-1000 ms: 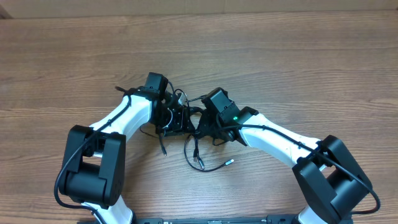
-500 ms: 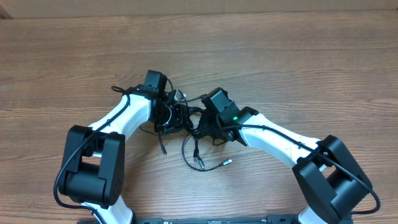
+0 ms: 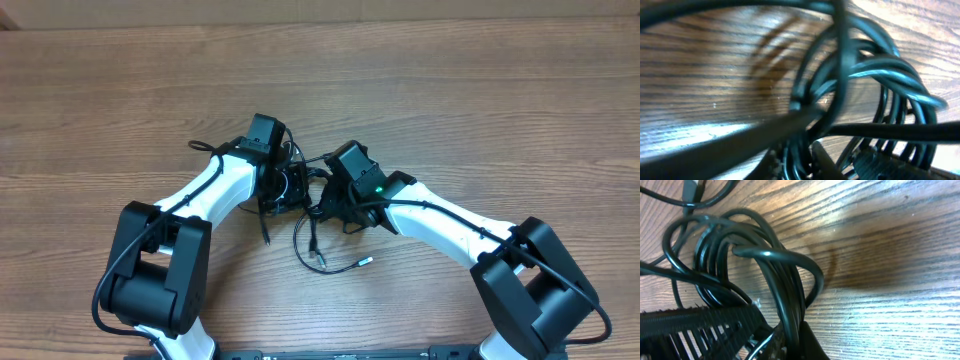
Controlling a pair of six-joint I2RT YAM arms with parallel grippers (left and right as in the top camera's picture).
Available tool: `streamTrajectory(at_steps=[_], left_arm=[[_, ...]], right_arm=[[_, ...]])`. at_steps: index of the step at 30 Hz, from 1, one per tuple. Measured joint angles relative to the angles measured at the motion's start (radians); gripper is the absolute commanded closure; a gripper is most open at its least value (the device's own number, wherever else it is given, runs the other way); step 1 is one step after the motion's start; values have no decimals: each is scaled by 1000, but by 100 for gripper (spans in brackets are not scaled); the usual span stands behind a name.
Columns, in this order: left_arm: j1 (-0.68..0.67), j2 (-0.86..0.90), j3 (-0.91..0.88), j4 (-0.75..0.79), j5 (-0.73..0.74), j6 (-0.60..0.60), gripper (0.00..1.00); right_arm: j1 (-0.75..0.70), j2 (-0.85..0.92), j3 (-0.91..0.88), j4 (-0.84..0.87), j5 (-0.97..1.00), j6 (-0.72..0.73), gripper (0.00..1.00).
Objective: Untangle cables
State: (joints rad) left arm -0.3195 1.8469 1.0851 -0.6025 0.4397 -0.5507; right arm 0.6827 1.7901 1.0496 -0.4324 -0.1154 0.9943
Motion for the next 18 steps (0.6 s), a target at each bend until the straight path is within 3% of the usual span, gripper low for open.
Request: streamTrajectory(at_steps=[8,18], left_arm=[[5,0,0,-3,13,27,96],[191,0,-5,-74,335,352,96]], right_arm=[[0,0,0,-5,-1,0,96],[7,0,0,26,-31,0,96]])
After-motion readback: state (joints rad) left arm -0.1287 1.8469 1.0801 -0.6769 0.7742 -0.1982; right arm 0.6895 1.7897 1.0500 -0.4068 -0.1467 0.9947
